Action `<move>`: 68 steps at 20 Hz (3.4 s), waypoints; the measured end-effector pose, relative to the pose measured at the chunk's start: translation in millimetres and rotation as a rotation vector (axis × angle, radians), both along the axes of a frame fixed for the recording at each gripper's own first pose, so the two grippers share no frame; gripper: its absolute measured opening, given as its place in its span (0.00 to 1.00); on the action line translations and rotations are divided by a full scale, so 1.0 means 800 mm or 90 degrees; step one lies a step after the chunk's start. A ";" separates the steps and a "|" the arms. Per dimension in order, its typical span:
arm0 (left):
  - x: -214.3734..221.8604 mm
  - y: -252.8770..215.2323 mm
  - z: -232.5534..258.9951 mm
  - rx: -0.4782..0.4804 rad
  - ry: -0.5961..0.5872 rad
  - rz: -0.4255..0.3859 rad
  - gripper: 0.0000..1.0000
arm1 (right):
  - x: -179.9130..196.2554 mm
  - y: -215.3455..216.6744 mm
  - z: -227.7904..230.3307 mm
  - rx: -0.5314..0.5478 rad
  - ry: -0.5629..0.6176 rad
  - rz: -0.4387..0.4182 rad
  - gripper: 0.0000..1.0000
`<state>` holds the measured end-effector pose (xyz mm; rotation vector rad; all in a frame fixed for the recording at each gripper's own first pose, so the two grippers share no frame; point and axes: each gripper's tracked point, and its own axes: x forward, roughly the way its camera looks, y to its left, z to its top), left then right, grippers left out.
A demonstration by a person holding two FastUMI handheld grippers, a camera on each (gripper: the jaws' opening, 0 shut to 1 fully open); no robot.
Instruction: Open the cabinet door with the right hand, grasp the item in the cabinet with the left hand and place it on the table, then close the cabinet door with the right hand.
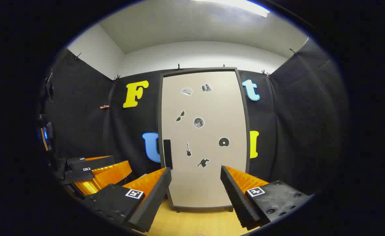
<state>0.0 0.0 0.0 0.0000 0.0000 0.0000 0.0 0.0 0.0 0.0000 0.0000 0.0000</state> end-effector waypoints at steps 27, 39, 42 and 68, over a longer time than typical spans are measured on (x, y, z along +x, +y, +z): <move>-0.018 0.027 0.017 0.016 -0.038 0.017 0.95 | 0.013 0.028 -0.009 -0.014 0.023 0.015 0.98; -0.050 0.076 0.008 0.020 -0.015 0.044 0.95 | 0.062 0.082 -0.012 -0.011 0.006 0.046 0.98; -0.055 0.086 0.006 0.040 -0.013 0.047 0.95 | 0.086 0.097 -0.016 -0.007 0.005 0.054 0.98; -0.063 0.137 -0.037 0.007 0.037 0.084 0.96 | 0.320 0.135 -0.100 -0.034 0.026 -0.011 0.83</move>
